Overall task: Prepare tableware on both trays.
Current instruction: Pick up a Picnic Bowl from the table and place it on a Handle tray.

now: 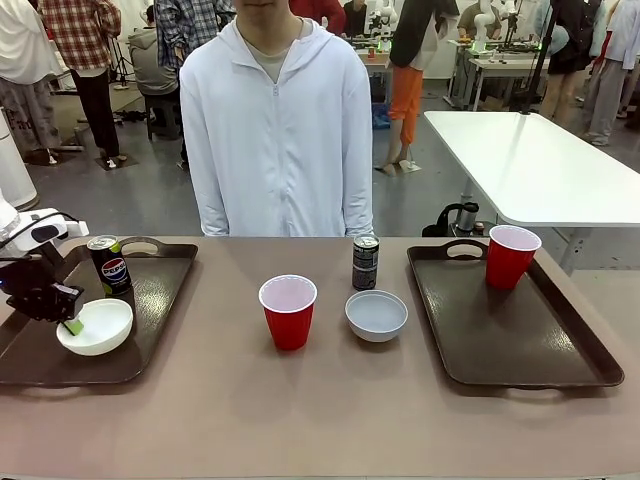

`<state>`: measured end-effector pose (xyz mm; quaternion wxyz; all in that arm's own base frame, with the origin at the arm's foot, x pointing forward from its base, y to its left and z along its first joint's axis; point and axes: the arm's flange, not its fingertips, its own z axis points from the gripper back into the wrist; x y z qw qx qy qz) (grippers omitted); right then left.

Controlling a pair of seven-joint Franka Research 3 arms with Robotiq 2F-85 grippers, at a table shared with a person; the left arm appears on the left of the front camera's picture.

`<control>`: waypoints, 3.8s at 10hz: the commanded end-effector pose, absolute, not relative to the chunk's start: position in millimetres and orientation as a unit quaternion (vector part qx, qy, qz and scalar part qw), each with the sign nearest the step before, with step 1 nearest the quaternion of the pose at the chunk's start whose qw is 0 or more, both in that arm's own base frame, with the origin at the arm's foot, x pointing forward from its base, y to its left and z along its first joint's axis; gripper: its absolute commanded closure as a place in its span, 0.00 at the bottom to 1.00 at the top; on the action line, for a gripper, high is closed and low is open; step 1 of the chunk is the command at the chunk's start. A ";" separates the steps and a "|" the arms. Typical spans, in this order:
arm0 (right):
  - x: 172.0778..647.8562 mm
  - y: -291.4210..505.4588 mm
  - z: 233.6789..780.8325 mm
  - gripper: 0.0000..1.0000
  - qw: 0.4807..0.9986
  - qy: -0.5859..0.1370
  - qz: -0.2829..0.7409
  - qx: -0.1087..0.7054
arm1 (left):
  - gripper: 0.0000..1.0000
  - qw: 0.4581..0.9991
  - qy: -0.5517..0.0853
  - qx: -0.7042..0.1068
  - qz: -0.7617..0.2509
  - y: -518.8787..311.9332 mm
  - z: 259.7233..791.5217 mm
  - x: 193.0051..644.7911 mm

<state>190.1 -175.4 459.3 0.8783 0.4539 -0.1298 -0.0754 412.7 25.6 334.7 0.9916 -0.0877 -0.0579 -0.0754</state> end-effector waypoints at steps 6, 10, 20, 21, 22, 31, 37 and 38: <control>190.6 -175.4 459.7 0.00 0.875 -0.132 -0.075 0.460 | 0.34 0.991 -0.023 -0.082 -0.106 21.5 377.8 331.1; 190.6 -175.4 459.7 0.00 0.875 -0.132 -0.075 0.460 | 0.04 0.994 -0.043 -0.031 -0.096 27.2 419.4 319.9; 190.6 -175.4 459.7 0.00 0.875 -0.132 -0.075 0.460 | 0.04 0.963 0.000 -0.218 -0.158 67.4 455.1 369.5; 190.0 -175.5 459.3 0.00 0.878 -0.130 -0.076 0.454 | 0.04 0.951 0.004 -0.265 -0.160 82.2 462.0 367.7; 189.0 -164.8 486.4 0.00 0.889 -0.108 -0.059 0.440 | 0.04 0.938 0.009 -0.306 -0.163 98.7 469.9 365.7; 317.1 96.3 543.3 0.00 0.981 -0.053 0.052 0.182 | 0.04 0.838 -0.054 -0.543 -0.012 303.0 468.2 369.6; 322.6 128.6 528.1 0.00 0.981 -0.088 0.079 0.154 | 0.04 0.837 -0.044 -0.545 0.007 311.6 450.6 364.7; 329.5 140.2 524.3 0.00 0.980 -0.100 0.088 0.145 | 0.04 0.837 -0.044 -0.545 0.007 311.6 450.6 364.7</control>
